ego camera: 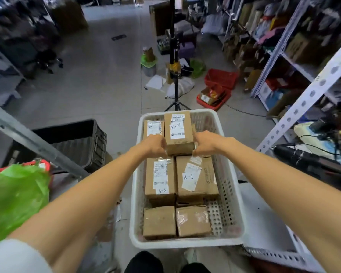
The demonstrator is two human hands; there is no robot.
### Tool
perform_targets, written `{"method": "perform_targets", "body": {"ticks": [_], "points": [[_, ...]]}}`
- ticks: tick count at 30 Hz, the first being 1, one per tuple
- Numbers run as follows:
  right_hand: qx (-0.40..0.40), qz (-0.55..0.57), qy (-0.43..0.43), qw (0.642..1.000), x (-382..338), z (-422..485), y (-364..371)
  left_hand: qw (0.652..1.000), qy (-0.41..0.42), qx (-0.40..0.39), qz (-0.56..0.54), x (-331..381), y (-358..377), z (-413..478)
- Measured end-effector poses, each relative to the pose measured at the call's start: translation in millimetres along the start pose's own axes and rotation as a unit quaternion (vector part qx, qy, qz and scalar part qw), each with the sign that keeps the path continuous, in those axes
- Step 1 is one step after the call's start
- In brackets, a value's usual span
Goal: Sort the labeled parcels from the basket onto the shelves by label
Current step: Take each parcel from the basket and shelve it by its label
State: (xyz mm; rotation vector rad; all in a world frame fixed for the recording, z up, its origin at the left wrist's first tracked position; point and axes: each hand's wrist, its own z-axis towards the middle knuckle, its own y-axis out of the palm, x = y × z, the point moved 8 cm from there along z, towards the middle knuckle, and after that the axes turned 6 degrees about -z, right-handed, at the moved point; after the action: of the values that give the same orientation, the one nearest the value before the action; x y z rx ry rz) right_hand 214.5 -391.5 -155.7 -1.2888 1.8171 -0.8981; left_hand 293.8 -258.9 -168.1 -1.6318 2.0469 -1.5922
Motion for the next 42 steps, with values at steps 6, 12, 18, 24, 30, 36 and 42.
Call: {"method": "perform_targets", "body": {"ticks": [6,12,18,24,30,36,42], "points": [[-0.024,0.002,0.016,1.0,16.8,46.2,13.5,1.0,-0.015,-0.018,-0.008,-18.6,-3.3,51.7],[-0.017,0.048,0.059,0.997,36.4,97.9,22.7,1.0,0.003,-0.02,0.022,-31.4,-11.4,114.9],[-0.018,0.115,0.157,0.981,56.1,146.9,44.5,0.999,-0.01,-0.049,0.005,-66.0,-6.6,179.6],[0.053,0.106,0.237,0.964,53.8,188.7,65.8,0.994,-0.026,-0.062,-0.082,-90.3,10.9,225.4],[0.109,0.224,0.296,0.922,71.2,219.7,85.0,0.989,-0.066,-0.033,-0.129,-108.8,35.9,255.0],[0.101,0.322,0.322,0.885,86.0,200.8,104.1,0.982,-0.062,-0.063,-0.165,-95.1,46.2,247.8],[0.122,0.408,0.358,0.831,90.2,147.2,116.7,0.968,-0.063,-0.131,-0.203,-63.1,60.8,223.1]]}}
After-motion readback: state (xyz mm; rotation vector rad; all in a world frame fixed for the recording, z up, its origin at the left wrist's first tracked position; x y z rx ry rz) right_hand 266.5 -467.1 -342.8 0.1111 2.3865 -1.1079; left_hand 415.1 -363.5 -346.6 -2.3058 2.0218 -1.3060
